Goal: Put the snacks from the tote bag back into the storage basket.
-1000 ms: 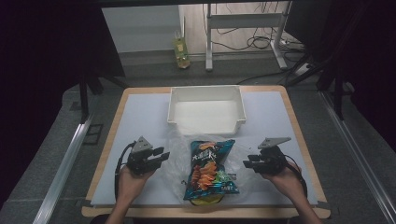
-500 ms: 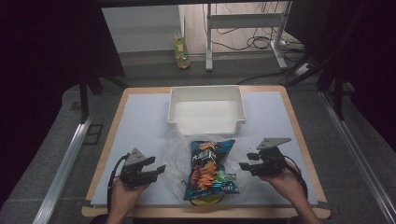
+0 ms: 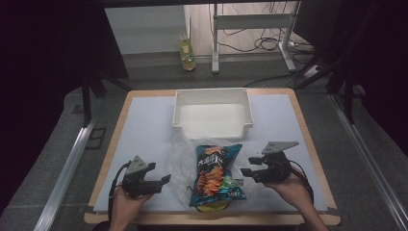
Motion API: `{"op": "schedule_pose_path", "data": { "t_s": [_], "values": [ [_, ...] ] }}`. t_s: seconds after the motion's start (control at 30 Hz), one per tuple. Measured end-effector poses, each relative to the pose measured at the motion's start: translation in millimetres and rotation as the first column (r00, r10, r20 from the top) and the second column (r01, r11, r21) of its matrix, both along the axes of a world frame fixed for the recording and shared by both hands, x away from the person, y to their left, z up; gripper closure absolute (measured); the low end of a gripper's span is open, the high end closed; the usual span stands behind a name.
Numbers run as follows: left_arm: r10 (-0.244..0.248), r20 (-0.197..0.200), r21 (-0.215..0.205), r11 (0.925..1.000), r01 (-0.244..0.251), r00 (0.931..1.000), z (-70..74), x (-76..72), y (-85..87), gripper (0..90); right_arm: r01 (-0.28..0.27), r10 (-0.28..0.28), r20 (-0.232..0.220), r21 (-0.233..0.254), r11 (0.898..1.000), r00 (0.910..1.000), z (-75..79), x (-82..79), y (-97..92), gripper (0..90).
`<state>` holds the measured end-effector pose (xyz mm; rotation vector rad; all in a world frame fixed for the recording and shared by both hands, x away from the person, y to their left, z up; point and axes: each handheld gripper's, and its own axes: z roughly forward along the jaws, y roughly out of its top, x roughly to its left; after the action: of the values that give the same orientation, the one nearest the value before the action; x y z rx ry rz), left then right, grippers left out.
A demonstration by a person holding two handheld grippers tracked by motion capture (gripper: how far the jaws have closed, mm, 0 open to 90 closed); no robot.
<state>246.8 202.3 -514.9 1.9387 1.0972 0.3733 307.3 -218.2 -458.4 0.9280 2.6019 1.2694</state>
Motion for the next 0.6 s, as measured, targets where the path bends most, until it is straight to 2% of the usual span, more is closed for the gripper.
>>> {"op": "schedule_pose_path", "data": {
  "t_s": [0.17, 0.4, 0.6],
  "values": [
    [-0.002, 0.005, 0.031, 0.9995, 0.002, 1.0000, -0.4, -0.5, -3.7, 20.1, -0.019, 0.019, 0.008, 0.011, 1.000, 0.9998, 5.4, -0.7, 8.5, 42.1],
    [-0.005, 0.006, 0.022, 0.9998, 0.005, 1.0000, 1.0, -0.6, -4.9, 13.1, -0.050, 0.050, 0.011, 0.017, 0.999, 0.9987, 10.4, 1.2, 30.2, 40.4],
    [-0.013, 0.011, 0.016, 0.9998, 0.013, 0.9999, 2.0, -1.1, -6.0, 10.6, -0.072, 0.072, 0.002, 0.013, 0.997, 0.9974, 10.0, 4.9, 50.8, 37.7]
  ]
}}
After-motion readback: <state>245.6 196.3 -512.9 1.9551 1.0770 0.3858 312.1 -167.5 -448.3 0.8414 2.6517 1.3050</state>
